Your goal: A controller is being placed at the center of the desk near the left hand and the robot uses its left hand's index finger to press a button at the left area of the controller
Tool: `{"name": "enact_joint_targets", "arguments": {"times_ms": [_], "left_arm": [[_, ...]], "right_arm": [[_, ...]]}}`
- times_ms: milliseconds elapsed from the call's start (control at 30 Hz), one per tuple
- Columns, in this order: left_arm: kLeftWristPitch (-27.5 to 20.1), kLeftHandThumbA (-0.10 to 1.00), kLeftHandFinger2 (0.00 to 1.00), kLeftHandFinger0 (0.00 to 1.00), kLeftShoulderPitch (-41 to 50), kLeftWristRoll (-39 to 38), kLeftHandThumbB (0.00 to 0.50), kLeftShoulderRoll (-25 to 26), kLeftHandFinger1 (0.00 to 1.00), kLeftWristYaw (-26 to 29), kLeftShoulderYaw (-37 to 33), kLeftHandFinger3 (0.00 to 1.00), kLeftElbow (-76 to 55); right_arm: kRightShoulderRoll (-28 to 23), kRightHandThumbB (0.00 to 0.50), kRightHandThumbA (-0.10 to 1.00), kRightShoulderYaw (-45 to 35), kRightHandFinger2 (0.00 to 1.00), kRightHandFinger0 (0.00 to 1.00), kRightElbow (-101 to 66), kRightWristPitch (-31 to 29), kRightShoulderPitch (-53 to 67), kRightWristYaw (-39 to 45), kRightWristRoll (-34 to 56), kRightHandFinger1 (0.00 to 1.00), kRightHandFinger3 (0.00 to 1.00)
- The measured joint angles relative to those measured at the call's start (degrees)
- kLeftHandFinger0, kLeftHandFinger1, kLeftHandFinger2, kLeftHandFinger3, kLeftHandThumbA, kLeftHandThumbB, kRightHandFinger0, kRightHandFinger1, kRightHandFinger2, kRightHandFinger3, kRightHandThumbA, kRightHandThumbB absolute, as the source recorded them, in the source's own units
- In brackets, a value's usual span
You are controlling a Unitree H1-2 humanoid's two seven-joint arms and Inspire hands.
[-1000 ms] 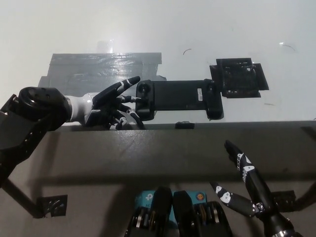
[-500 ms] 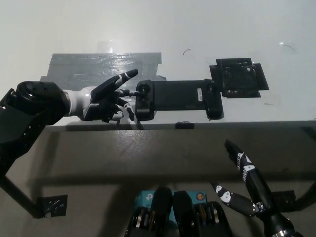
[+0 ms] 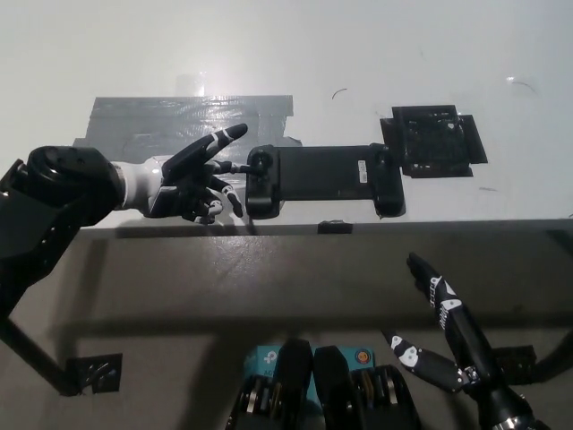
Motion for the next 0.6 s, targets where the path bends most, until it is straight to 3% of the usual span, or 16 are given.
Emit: {"name": "enact_joint_targets", "arguments": {"times_ms": [67, 267, 467, 600], "left_arm": [[0.0, 1.0, 0.44, 0.0, 0.01, 0.12, 0.448, 0.0, 0.18, 0.0, 0.0, 1.0, 0.12], [0.0, 1.0, 0.4, 0.0, 0.19, 0.64, 0.446, -0.02, 0.13, 0.0, 0.04, 1.0, 0.67], [0.0, 1.0, 0.5, 0.01, 0.26, 0.99, 0.43, -0.12, 0.23, -0.02, 0.22, 1.0, 0.66], [0.0, 1.0, 0.57, 0.13, 0.37, 1.53, 0.429, -0.23, 0.34, -0.03, 0.54, 1.0, 0.57]], "right_arm": [[0.0, 0.221, 0.64, 0.0, 1.0, 1.0, 0.0, 0.0, -0.03, 0.0, 0.0, 1.0, 1.0], [0.0, 0.228, 0.64, 0.0, 1.0, 1.0, 0.0, 0.01, -0.2, 0.03, 0.03, 1.0, 1.0], [0.02, 0.226, 0.65, 0.0, 1.0, 1.0, 0.0, 0.01, -0.24, 0.04, 0.03, 1.0, 1.0], [0.02, 0.226, 0.65, 0.0, 1.0, 1.0, 0.01, 0.01, -0.48, 0.03, 0.03, 1.0, 1.0]]}}
